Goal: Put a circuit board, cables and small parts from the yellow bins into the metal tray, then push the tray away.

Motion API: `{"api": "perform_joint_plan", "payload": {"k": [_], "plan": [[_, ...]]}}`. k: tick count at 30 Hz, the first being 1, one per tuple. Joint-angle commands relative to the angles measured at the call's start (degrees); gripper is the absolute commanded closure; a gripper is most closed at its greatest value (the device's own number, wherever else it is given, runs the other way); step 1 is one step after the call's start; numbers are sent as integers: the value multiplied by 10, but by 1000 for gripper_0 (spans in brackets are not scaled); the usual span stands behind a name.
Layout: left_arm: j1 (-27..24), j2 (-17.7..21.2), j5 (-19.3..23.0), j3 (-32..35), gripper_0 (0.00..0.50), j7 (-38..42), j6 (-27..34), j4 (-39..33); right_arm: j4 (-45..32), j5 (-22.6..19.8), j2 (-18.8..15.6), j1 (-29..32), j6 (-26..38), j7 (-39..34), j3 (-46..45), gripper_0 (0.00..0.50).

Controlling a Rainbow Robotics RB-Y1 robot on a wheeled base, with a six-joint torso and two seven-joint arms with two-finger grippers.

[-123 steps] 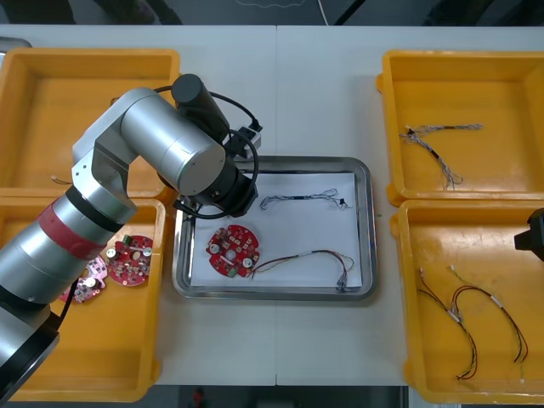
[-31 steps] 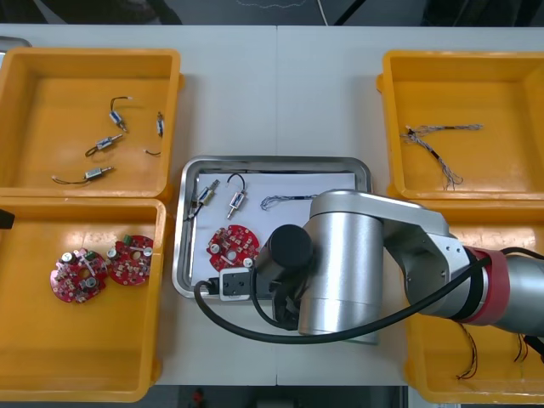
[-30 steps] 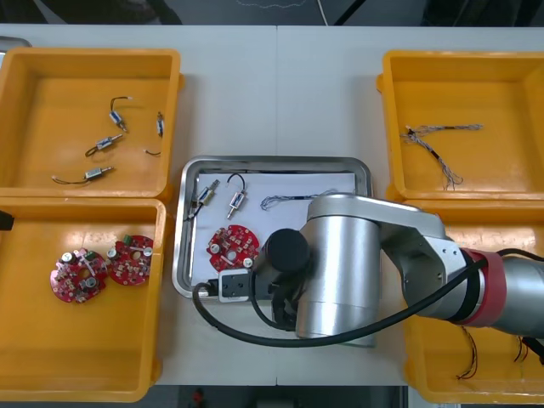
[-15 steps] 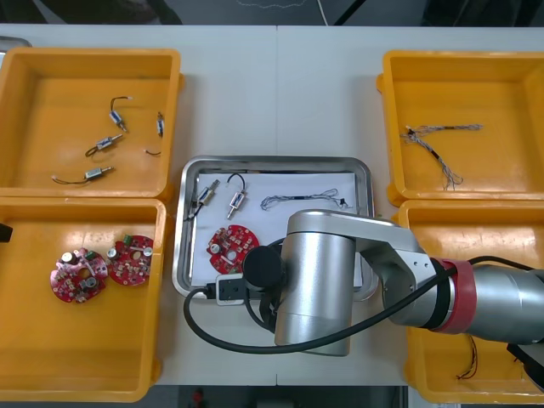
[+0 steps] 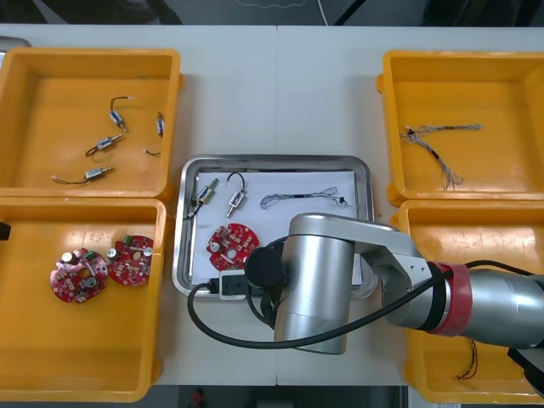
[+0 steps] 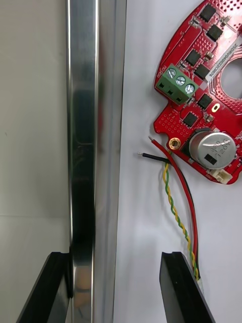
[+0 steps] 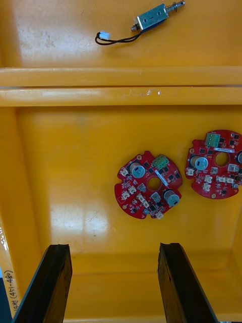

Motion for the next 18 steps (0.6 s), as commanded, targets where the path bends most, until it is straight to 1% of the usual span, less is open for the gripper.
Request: {"api": "perform_joint_plan", "payload": {"k": [1,3,4,5,6,7,8,11,12,13,14,18], "plan": [[11,23,-6,9,0,49,3,-7,-5,8,16,8,-3,-4,10,0],[11,23,-6,9,0,49,3,-7,-5,10,15,8,-3,-4,10,0],[11,23,-6,9,0,49,3,-7,-5,10,15,8,-2,-5,11,12],[11,23,-6,9,0,49,3,-7,-5,10,15,8,-2,-5,10,36],[11,23,-6,9,0,49,3,-7,-5,10,15,8,-2,-7,11,119],[11,23,-6,9,0,49,3,-7,-5,10,17,8,-1,-8,11,158],[11,23,-6,9,0,49,3,-7,-5,10,17,7,0,-9,11,262],[11,23,-6,9,0,49,3,-7,-5,10,17,8,1,-14,10,423],[11,23,-6,9,0,49,3,-7,-5,10,17,8,2,-15,11,446],[11,23,-6,9,0,49,3,-7,-5,10,17,8,2,-15,10,486],[11,23,-6,9,0,49,3,-7,-5,11,17,8,2,-18,10,500],[11,23,-6,9,0,49,3,-7,-5,26,17,7,2,-22,10,500]]}}
